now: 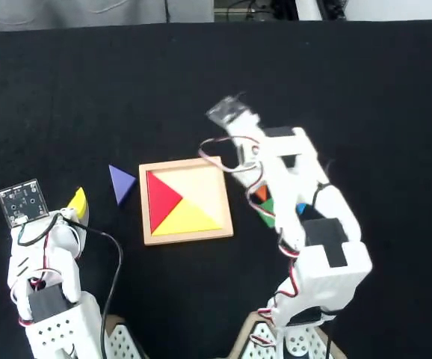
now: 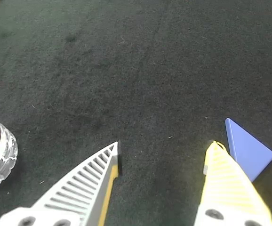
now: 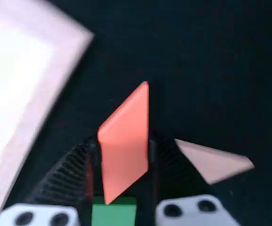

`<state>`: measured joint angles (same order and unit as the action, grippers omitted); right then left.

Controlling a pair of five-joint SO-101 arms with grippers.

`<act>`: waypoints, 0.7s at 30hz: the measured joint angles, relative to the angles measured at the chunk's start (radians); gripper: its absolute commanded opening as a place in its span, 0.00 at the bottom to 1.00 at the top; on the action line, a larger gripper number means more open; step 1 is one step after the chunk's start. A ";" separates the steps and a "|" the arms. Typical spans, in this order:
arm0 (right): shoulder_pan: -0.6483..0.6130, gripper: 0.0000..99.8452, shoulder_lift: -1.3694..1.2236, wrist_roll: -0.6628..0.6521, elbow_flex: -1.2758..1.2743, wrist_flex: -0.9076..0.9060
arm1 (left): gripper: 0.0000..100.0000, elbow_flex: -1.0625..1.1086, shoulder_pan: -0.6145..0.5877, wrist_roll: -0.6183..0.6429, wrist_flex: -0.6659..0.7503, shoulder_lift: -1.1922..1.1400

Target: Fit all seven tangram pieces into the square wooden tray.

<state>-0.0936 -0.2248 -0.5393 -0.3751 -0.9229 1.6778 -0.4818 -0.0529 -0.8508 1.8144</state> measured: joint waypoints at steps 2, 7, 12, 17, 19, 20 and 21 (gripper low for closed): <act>0.029 0.01 0.000 0.081 0.017 0.002 | 0.29 0.000 0.000 0.000 0.000 0.000; 0.081 0.01 0.000 0.201 0.052 0.002 | 0.29 0.000 0.000 0.000 0.000 0.000; 0.080 0.01 0.035 0.221 0.026 0.028 | 0.29 0.000 0.000 0.000 0.000 0.000; 0.080 0.01 0.242 0.236 -0.166 0.147 | 0.29 0.000 0.000 0.000 0.000 0.000; 0.072 0.01 0.373 0.226 -0.284 0.221 | 0.29 0.000 0.000 0.000 0.000 0.000; 0.058 0.01 0.439 0.215 -0.347 0.270 | 0.29 0.000 0.000 0.000 0.000 0.000; 0.043 0.01 0.514 0.204 -0.419 0.324 | 0.29 0.000 0.000 0.000 0.000 0.000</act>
<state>-0.0506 0.2892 -0.3353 -0.7940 -0.5992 1.6778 -0.4818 -0.0529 -0.8508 1.8144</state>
